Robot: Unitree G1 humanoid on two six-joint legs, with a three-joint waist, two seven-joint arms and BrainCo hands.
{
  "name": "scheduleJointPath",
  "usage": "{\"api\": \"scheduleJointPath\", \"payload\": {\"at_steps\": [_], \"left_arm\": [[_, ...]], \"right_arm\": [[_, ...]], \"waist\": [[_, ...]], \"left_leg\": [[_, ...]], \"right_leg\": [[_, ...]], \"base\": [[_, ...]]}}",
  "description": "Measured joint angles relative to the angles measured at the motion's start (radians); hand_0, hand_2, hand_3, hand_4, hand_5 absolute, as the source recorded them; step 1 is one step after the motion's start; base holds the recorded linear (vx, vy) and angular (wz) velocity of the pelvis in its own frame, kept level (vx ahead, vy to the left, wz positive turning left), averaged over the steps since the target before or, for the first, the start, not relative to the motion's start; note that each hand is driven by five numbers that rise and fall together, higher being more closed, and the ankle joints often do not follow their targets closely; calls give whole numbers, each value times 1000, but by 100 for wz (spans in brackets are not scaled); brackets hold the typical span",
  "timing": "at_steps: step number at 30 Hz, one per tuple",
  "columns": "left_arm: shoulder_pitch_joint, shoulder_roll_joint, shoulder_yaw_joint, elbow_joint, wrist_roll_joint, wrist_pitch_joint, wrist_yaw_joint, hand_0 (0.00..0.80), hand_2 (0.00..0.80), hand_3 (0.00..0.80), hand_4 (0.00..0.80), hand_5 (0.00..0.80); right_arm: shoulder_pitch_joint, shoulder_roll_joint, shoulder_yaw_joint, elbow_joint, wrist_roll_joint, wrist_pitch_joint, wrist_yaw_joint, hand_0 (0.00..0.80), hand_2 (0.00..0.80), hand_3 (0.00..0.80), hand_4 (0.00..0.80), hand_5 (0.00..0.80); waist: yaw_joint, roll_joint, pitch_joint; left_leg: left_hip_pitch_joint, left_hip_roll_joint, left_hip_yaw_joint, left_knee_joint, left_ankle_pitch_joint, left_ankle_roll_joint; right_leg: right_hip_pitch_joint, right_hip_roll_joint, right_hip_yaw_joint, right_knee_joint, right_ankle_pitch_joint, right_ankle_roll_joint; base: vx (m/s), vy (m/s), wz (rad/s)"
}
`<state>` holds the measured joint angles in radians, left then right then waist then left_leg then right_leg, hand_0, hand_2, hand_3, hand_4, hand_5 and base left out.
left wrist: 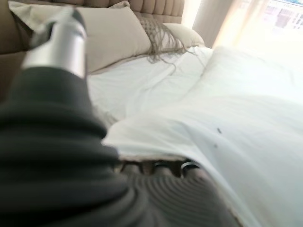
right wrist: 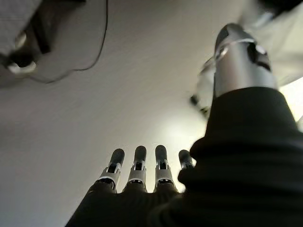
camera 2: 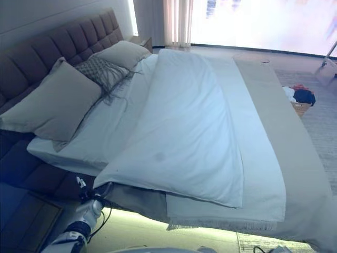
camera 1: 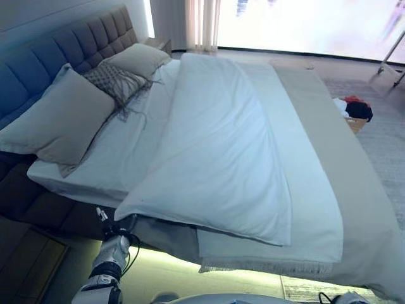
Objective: Make the bed neatly
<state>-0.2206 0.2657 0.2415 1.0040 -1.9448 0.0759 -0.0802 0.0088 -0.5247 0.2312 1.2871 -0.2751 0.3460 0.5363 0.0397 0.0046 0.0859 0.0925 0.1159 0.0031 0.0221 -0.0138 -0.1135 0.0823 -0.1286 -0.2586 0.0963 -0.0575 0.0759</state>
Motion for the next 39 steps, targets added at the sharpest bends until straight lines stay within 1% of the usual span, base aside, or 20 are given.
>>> {"api": "scheduleJointPath", "payload": {"at_steps": [4, 7, 9, 11, 13, 15, 16, 18, 20, 21, 22, 23, 28, 31, 34, 39], "left_arm": [[2, 20, 43, 4, 31, 48, 0, 0, 0, 0, 0, 0], [3, 25, 86, 4, 39, 60, 1, 0, 0, 0, 0, 0], [4, 29, 96, 4, 40, 60, 1, 0, 0, 0, 0, 0], [6, 40, 96, 3, 45, 63, 2, 0, 0, 0, 0, 0], [9, 50, 108, -7, 45, 63, 9, 0, 0, 0, 0, 0], [19, 56, 129, -46, 45, 64, 23, 0, 0, 0, 0, 0], [21, 59, 135, -71, 44, 64, 28, 0, 0, 0, 0, 0], [25, 82, 135, -102, 44, 64, 35, 0, 0, 0, 0, 0], [25, 105, 135, -130, 44, 64, 44, 0, 0, 0, 0, 0], [25, 112, 135, -150, 44, 64, 53, 0, 0, 0, 0, 0], [24, 121, 135, -165, 44, 64, 62, 0, 0, 0, 0, 0], [24, 140, 135, -167, 43, 64, 69, 0, 0, 0, 0, 0], [23, 214, 135, -167, 36, 64, 109, 0, 0, 0, 0, 0], [28, 234, 137, -165, 32, 64, 137, 0, 0, 0, 0, 0], [49, 236, 175, -154, 28, 64, 159, 0, 0, 0, 0, 0], [61, 235, 262, -90, 23, 64, 189, 0, 0, 0, 0, 0]], "right_arm": [[26, -2, -134, 47, 5, 1, -42, 0, 0, 0, 0, 0], [37, -2, -182, 72, 7, -1, -50, 0, 0, 0, 0, 0], [41, -2, -183, 74, 13, -10, -53, 0, 0, 0, 0, 0], [38, -2, -182, 71, 15, -20, -55, 0, 0, 0, 0, 0], [32, 2, -181, 69, 24, -28, -56, 0, 0, 0, 0, 0], [21, 16, -178, 54, 37, -29, -58, 0, 0, 0, 0, 0], [24, 28, -176, 52, 45, -29, -58, 0, 0, 0, 0, 0], [15, 53, -163, 50, 71, -27, -60, 0, 0, 0, 0, 0], [9, 64, -153, 47, 95, -27, -67, 0, 0, 0, 0, 0], [4, 66, -153, 43, 102, -27, -71, 0, 0, 0, 0, 0], [-2, 68, -152, 42, 110, -26, -77, 0, 0, 0, 0, 0], [-7, 69, -146, 41, 118, -25, -84, 0, 0, 0, 0, 0], [-28, 82, -140, 10, 152, -16, -87, 0, 0, 0, 0, 0], [-25, 83, -141, 8, 153, -7, -87, 0, 0, 0, 0, 0], [-21, 85, -143, 10, 153, 1, -86, 0, 0, 0, 0, 0], [-5, 90, -143, 12, 153, 4, -83, 0, 0, 0, 0, 0]], "waist": [[1, 0, 0], [1, -1, 0], [2, -1, 0], [5, -1, -1], [7, -3, -2], [17, -6, -4], [29, -10, -6], [36, -18, -10], [41, -19, -10], [50, -19, -10], [58, -19, -10], [58, -20, -11], [59, -39, -9], [59, -50, -6], [59, -69, -6], [58, -95, -5]], "left_leg": [[1, -3, -7, -8, 0, 0], [0, -7, -8, -12, 0, 0], [1, -8, -15, -14, 0, 0], [0, -9, -37, -18, 0, -1], [0, -11, -38, -21, 0, -1], [0, -13, -43, -27, 1, -1], [-1, -13, -46, -31, 1, -2], [0, -13, -63, -42, 4, -6], [1, -11, -70, -48, 5, -7], [1, -11, -76, -51, 5, -7], [2, -10, -90, -54, 5, -8], [3, -10, -95, -59, 5, -8], [4, -9, -101, -68, 5, -9], [7, -8, -120, -76, 5, -9], [7, -7, -120, -81, 5, -9], [4, -5, -120, -83, 3, -11]], "right_leg": [[1, -1, 1, -8, 2, 3], [4, 1, 0, -18, 6, 4], [13, 4, -2, -36, 14, 5], [28, 6, -10, -64, 26, 6], [40, 8, -13, -93, 41, 8], [56, 11, -18, -130, 60, 9], [60, 15, -19, -149, 68, 8], [79, 20, -32, -183, 81, 7], [79, 22, -40, -183, 80, 7], [78, 22, -42, -183, 80, 7], [78, 22, -48, -183, 80, 7], [76, 22, -57, -183, 80, 7], [71, 22, -64, -183, 80, 7], [70, 21, -77, -183, 80, 8], [63, 21, -79, -183, 81, 9], [52, 19, -82, -183, 83, 11]], "base": [[2, 24, -2], [0, 0, 0], [3, 12, 2], [-7, 26, 6], [-30, 26, 1], [-34, 18, 0], [-33, 8, 8], [-38, -6, 11], [-40, -15, 7], [-35, -14, 0], [-29, -11, -4], [-31, -7, -6], [-27, 4, -5], [-22, 18, -1], [-32, 29, -8], [-24, 27, -10]]}}
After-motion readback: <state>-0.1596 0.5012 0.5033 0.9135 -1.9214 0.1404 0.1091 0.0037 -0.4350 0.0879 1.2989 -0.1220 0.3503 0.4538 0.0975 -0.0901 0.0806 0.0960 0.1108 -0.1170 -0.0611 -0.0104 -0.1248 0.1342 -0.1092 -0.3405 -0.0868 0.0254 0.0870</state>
